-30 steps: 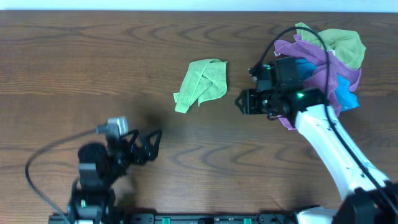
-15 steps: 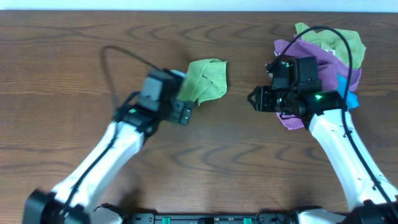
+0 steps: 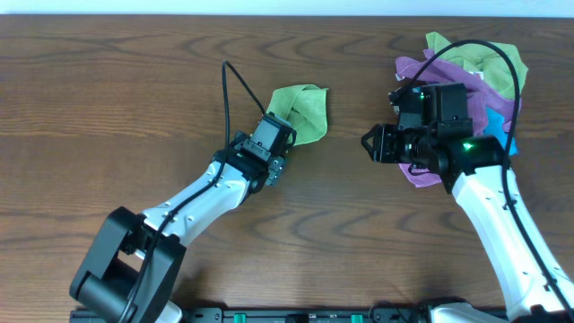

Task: Fold the cloth
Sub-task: 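Grasp the green cloth's left corner with the left gripper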

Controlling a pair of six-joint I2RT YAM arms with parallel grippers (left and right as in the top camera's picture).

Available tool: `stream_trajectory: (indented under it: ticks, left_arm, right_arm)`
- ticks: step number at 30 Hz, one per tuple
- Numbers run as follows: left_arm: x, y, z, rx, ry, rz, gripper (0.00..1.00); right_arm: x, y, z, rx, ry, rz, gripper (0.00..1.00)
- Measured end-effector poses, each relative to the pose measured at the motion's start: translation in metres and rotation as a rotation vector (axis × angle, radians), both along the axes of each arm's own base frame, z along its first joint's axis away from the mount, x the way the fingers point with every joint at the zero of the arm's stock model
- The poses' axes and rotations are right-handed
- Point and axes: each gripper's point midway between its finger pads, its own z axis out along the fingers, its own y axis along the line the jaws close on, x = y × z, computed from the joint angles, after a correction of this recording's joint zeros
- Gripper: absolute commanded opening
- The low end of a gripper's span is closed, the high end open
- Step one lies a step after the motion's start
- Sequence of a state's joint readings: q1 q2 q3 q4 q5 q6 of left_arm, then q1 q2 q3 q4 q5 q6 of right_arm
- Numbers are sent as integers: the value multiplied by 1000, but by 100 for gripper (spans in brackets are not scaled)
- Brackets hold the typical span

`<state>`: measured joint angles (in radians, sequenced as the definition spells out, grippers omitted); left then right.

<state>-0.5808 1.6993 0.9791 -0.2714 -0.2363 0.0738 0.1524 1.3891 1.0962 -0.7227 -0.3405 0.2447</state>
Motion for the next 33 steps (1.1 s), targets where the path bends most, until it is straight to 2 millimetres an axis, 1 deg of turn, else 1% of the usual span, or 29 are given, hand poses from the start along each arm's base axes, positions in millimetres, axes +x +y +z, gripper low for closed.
stream_trajectory:
  ticks: [5, 6, 8, 10, 12, 13, 14, 16, 17, 18, 21, 23, 26, 30, 33]
  left_arm:
    - [4, -1, -3, 5, -13, 4, 68]
    - [4, 0, -6, 9, -7, 3, 66]
    - [3, 1, -10, 18, 1, 5, 59]
    - [3, 1, -12, 23, 6, 5, 51]
    - [3, 2, -12, 26, 5, 5, 40]
    - [3, 1, -12, 26, 5, 4, 35]
    - [4, 1, -12, 26, 4, 4, 26]
    - [5, 1, -11, 21, -1, 7, 18]
    - [5, 0, -11, 19, -3, 8, 9]
    - [5, 0, -11, 17, -5, 10, 6]
    - [6, 0, -10, 21, -10, 7, 6]
    - [10, -1, -8, 16, -27, 9, 6]
    - [24, 3, 2, 33, -106, 38, 6]
    - [39, 13, 14, 66, -177, 73, 6]
    - [52, 30, 23, 71, -206, 125, 6]
  right_arm:
    - [-1, 0, -1, -1, 7, 0, 41]
    - [-2, 0, -1, -2, 8, 1, 41]
    - [-2, 0, -1, -2, 10, 1, 41]
    - [-2, 0, -1, -4, 9, 1, 40]
    - [-2, -1, -2, -7, 8, 0, 40]
    - [-2, -1, -2, -9, 8, -1, 40]
    - [-2, -2, -2, -10, 8, -2, 40]
    - [-2, -2, -2, -11, 8, -2, 40]
    - [-2, -2, -2, -13, 8, -3, 40]
    - [-1, -2, -2, -14, 8, -4, 40]
    - [-1, -3, -2, -16, 7, -5, 39]
    - [-1, -3, -2, -17, 7, -5, 36]
    - [-1, -3, -2, -19, 6, -3, 34]
    - [-1, -3, -2, -21, 6, -3, 31]
    - [-1, -3, -2, -22, 5, -1, 29]
